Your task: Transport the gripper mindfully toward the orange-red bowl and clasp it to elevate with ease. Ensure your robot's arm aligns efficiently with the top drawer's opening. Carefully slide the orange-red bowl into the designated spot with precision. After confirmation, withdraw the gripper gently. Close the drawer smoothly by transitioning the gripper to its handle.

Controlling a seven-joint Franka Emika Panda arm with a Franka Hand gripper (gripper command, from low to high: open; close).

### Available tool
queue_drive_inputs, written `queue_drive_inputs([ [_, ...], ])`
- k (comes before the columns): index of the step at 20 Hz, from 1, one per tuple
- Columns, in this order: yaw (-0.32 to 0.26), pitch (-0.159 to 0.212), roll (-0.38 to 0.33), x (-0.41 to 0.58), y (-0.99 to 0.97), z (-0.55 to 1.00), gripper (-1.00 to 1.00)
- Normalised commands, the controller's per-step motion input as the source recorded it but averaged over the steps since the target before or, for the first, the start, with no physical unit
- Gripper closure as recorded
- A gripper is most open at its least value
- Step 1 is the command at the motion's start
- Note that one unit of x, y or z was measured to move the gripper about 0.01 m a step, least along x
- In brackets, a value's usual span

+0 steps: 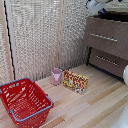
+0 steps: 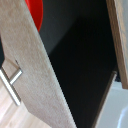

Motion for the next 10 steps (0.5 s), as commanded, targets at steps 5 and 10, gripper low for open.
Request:
queue_drive_inputs([
  [5, 0.059, 0.215, -0.365, -0.130, 0.28, -0.10, -1.00],
  [10, 0.059, 0.186, -0.367, -0.014, 0.32, -0.22, -1.00],
])
